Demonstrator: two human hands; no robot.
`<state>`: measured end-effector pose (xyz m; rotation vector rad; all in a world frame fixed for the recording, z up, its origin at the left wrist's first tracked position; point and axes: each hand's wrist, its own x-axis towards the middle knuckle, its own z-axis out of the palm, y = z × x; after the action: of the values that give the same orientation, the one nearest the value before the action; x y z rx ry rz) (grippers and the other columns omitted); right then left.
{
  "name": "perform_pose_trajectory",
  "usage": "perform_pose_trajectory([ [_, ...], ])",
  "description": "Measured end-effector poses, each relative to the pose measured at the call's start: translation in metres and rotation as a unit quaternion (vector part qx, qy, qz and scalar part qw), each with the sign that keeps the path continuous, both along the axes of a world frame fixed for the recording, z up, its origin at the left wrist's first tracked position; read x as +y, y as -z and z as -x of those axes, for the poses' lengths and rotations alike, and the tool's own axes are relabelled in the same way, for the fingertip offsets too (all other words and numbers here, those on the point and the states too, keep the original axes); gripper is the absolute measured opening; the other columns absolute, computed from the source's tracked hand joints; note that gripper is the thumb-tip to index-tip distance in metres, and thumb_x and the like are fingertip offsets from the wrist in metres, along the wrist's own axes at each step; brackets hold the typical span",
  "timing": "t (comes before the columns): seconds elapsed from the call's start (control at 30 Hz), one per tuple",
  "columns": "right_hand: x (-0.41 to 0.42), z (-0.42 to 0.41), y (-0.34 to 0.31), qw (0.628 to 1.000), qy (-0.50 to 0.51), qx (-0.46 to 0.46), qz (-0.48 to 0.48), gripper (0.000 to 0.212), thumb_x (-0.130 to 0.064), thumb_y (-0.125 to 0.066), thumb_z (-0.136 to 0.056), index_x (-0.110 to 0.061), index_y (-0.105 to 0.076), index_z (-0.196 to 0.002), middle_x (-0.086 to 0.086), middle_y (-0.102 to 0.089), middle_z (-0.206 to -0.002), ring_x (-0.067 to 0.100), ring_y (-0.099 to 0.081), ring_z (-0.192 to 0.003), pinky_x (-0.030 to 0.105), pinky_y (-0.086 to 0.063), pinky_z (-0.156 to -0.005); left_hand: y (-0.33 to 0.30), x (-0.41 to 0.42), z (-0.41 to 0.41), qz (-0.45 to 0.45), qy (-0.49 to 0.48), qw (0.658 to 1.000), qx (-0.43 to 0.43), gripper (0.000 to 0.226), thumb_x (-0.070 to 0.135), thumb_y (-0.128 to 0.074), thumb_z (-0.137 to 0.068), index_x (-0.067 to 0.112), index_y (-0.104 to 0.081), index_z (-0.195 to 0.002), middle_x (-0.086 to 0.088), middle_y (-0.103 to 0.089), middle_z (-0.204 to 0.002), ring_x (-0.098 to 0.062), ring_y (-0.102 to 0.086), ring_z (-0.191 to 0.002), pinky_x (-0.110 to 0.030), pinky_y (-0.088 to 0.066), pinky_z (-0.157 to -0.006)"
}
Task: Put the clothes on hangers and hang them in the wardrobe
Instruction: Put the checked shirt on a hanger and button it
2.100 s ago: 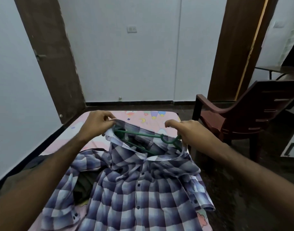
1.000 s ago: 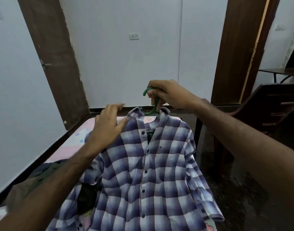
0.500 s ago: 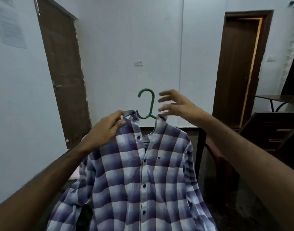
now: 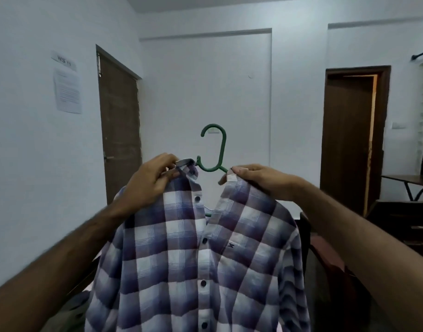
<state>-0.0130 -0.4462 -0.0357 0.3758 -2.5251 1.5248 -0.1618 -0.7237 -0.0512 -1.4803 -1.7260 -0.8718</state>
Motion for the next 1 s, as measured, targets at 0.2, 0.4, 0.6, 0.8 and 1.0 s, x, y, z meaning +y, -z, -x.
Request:
perform_pose_trajectory([
  [0.2,-0.007,-0.014,-0.012,0.942,0.217,0.241,-0.085,0.033,-0.03,-0.043,-0.11,-0.023,-0.076,-0.109,-0.006,-0.076,-0.1,0.014,-0.07,-0.092,0.029,-0.055,-0.073,0.001,-0.018,0.002,0.014,-0.066,0.998,-0.006,0.015,0.019,-0.055,-0.098,0.033,-0.054,-0.101,0.013,-0.058,-0.096,-0.009,-0.058,-0.085,-0.034,-0.051,-0.072],
  [0.4,-0.046,-0.044,-0.022,0.885,0.108,0.359,-0.277,0.031,-0.019,-0.052,-0.106,-0.024,-0.064,-0.134,-0.004,-0.061,-0.112,0.008,-0.062,-0.105,0.022,-0.05,-0.095,-0.005,-0.014,-0.005,-0.035,-0.086,0.996,-0.003,0.024,0.015,-0.058,-0.099,0.038,-0.051,-0.1,0.017,-0.056,-0.095,-0.008,-0.057,-0.085,-0.038,-0.051,-0.07],
  [0.6,-0.04,-0.061,-0.03,0.905,0.091,0.339,-0.242,0.034,-0.014,-0.069,-0.096,-0.017,-0.062,-0.13,0.004,-0.059,-0.125,0.012,-0.063,-0.113,0.027,-0.055,-0.094,-0.015,-0.016,-0.015,-0.083,-0.038,0.996,-0.005,0.013,0.012,-0.059,-0.099,0.024,-0.06,-0.103,0.011,-0.059,-0.097,-0.014,-0.059,-0.088,-0.046,-0.052,-0.073],
  [0.8,-0.027,-0.048,-0.045,0.969,0.131,0.079,-0.193,0.048,-0.053,-0.056,-0.097,-0.008,-0.065,-0.113,0.007,-0.069,-0.097,0.015,-0.064,-0.086,0.028,-0.053,-0.076,-0.027,-0.019,-0.029,-0.104,-0.011,0.994,0.017,0.009,0.014,-0.058,-0.098,0.021,-0.061,-0.103,0.01,-0.059,-0.097,-0.016,-0.058,-0.087,-0.047,-0.051,-0.073],
  [1.0,-0.038,-0.029,-0.05,0.924,0.178,0.206,-0.267,0.033,-0.034,-0.061,-0.101,-0.002,-0.062,-0.094,0.012,-0.059,-0.076,0.013,-0.052,-0.068,0.035,-0.045,-0.068,-0.031,-0.019,-0.031,-0.15,-0.044,0.986,0.059,0.004,0.02,-0.056,-0.097,0.017,-0.06,-0.097,0.006,-0.054,-0.094,-0.016,-0.053,-0.082,-0.044,-0.05,-0.068],
])
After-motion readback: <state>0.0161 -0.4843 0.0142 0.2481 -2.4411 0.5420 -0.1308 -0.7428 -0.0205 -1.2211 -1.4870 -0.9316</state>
